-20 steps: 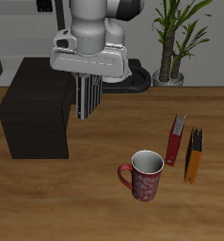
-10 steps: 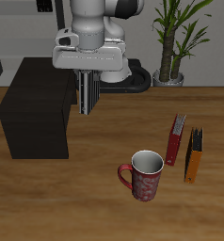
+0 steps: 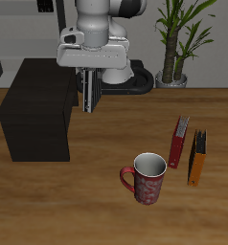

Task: Place the striped book in the top region of the shelf

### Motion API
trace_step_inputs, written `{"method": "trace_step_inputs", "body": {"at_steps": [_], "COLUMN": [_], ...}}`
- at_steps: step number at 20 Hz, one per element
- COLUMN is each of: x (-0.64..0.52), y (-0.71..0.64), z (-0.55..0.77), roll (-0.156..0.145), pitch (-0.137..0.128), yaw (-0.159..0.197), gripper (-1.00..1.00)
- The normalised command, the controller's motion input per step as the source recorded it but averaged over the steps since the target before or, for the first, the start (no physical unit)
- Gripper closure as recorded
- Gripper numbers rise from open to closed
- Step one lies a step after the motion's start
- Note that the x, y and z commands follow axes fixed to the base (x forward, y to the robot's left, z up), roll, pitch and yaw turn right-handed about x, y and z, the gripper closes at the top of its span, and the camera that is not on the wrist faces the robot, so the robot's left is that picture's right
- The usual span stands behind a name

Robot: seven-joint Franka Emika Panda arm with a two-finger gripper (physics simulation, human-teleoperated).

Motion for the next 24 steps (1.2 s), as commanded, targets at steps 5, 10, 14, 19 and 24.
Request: {"method": "trace_step_inputs", "body": {"at_steps": [5,10,14,19,24], "x": [0.07,0.11,0.10,-0.02,0.02], "y": [0.34,0.19,0.25,0.17,-0.12], "z": [-0.08,-0.01,-0.14,0.08,0.12], "roll": [-0.071,-0.065,-0.087,-0.171,-0.201], "pitch": [0.022,0.035,0.065,0.058,0.012], "yaw": [0.043,0.025,0.065,0.041,0.027], "gripper": [1.00,1.00,1.00,1.00,1.00]}}
